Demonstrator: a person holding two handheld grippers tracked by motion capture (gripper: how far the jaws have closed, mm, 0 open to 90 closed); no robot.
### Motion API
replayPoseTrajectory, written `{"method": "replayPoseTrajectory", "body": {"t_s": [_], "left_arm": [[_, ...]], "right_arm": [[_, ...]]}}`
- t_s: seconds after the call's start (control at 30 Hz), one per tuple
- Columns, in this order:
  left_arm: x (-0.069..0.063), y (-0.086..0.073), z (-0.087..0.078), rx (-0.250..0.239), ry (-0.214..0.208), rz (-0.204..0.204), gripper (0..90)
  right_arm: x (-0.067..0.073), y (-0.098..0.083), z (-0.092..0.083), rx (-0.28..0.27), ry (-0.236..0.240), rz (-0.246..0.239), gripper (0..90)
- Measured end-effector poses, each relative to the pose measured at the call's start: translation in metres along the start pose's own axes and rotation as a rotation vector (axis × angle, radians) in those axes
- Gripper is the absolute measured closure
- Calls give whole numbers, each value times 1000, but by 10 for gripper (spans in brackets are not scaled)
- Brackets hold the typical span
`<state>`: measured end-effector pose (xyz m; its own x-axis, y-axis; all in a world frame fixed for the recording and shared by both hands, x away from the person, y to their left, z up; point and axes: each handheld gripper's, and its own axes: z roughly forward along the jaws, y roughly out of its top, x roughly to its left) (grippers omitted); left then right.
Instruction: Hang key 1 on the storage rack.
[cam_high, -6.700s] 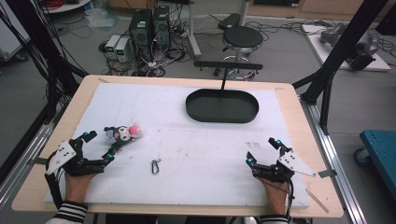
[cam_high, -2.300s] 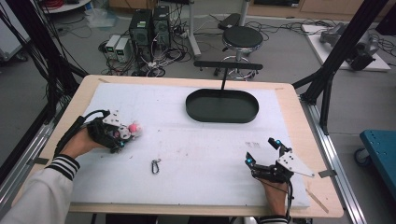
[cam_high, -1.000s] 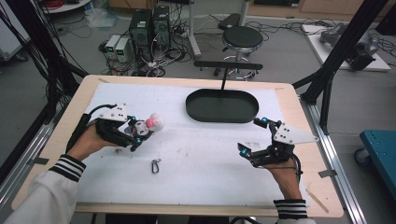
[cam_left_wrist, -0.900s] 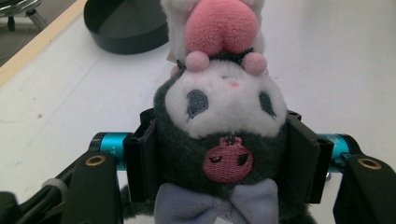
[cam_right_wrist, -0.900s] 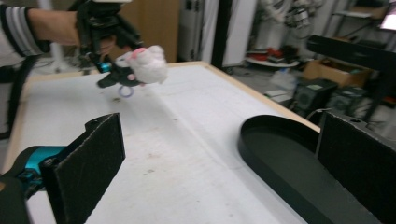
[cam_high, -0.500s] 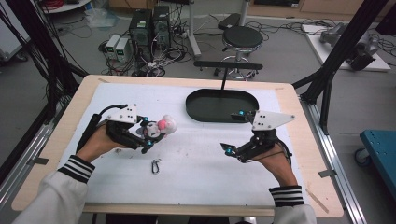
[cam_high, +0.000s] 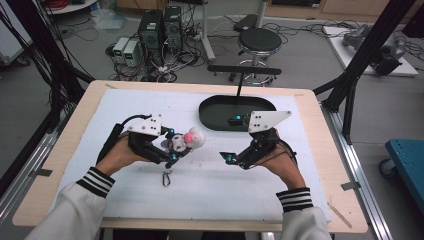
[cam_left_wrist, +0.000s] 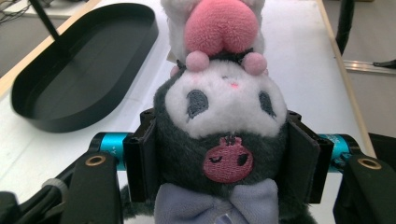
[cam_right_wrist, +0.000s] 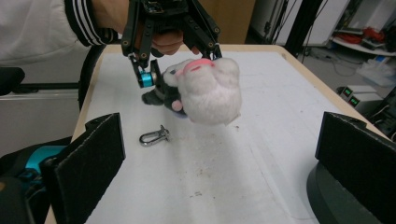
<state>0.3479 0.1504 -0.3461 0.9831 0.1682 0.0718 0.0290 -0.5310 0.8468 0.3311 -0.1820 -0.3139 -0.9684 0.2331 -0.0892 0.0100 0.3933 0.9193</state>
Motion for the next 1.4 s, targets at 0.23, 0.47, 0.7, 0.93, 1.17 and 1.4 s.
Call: {"method": "replayPoseTrajectory", "body": {"t_s": [0.23, 0.47, 0.7, 0.93, 1.17, 1.4], "left_arm": [[-2, 3, 6, -5, -20, 12, 375], [-5, 5, 9, -11, -32, 22, 375], [-6, 5, 7, -13, -45, 25, 375], [-6, 5, 8, -11, -56, 36, 375], [-6, 4, 8, -15, -74, 43, 374], [-7, 4, 9, -13, -82, 47, 374]], "right_arm": [[-3, 6, 18, 16, 53, -5, 8], [-5, 6, 38, 72, 110, -5, 52], [-8, 6, 52, 98, 154, 6, 86], [-9, 7, 60, 118, 199, -1, 217], [-9, 8, 65, 123, 205, -10, 243], [-7, 9, 66, 129, 216, -40, 476]]}}
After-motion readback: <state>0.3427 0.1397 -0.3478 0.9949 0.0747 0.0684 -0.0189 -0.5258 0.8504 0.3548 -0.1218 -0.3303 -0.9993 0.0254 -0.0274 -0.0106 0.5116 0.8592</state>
